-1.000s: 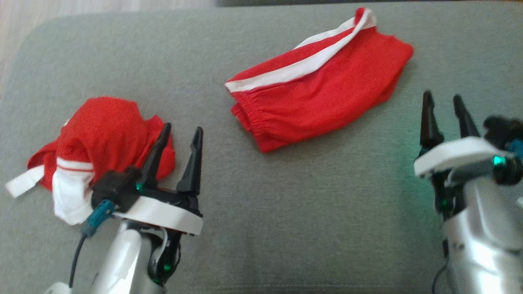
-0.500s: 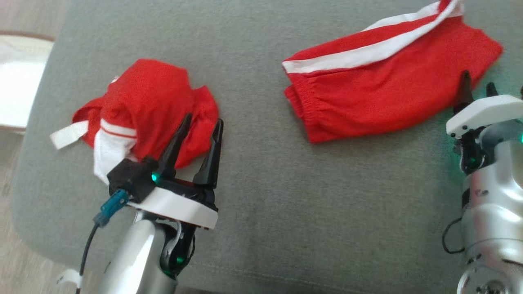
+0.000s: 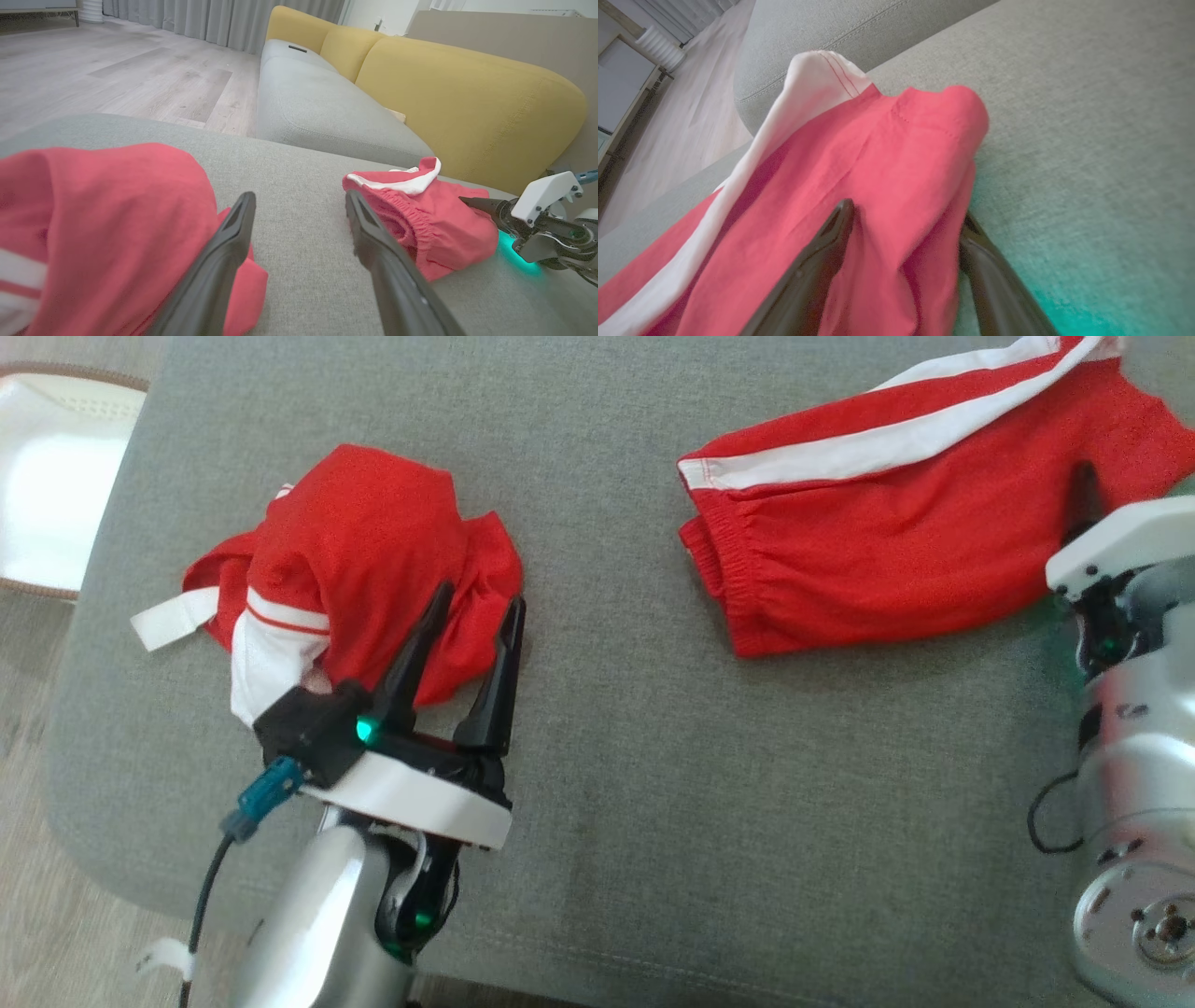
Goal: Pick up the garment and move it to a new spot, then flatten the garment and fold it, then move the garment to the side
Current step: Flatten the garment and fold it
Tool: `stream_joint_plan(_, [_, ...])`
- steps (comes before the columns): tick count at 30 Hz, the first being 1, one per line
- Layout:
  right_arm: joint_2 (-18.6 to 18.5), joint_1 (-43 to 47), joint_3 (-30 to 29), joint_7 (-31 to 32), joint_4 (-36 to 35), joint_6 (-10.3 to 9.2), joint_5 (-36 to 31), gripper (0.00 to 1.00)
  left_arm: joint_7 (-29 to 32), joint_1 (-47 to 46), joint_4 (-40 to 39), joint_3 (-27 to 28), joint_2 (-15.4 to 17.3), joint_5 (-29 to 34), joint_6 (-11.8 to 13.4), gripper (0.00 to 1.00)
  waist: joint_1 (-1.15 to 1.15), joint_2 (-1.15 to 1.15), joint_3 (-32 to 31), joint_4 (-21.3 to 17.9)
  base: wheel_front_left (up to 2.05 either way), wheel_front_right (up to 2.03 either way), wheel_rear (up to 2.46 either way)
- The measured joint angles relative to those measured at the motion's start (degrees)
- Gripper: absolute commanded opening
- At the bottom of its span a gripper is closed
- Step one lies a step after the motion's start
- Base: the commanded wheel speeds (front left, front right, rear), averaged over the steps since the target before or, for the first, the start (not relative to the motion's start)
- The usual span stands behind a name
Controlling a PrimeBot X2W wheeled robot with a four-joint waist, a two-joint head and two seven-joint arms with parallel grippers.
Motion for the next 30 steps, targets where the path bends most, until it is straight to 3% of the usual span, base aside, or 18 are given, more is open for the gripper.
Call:
stream_joint_plan(14, [-0.63,-5.59,-1.85,-0.71,2.21,0.00,-2.88,1.00,0.00,-1.66,-0.09,-0.41,-0.04,-0.73,0.49,1.00,0.00,0.00,2.85,0.81,0.00,0.00,0.00])
stream_joint_plan(15, [-0.65,-5.73,-1.70,-1.26,2.67,0.00,-2.88,0.45,0.00,-1.66,0.02,-0.36,-0.04,-0.73,0.49,1.00,0.01,0.00,2.70,0.75,0.00,0.00,0.00])
stream_joint_plan(16, [-0.65,-5.75,-1.34,-1.99,3.27,0.00,-2.87,0.00,0.00,-1.66,0.08,-0.37,-0.04,-0.73,0.49,1.00,0.01,0.00,2.50,0.65,0.00,0.00,0.00])
stream_joint_plan(30, [-0.15,0.43,0.78,-14.02,5.91,0.00,-1.59,0.00,0.00,-0.59,0.65,0.96,-0.04,0.35,0.44,1.00,0.00,0.00,-2.86,-4.40,0.00,0.00,0.00])
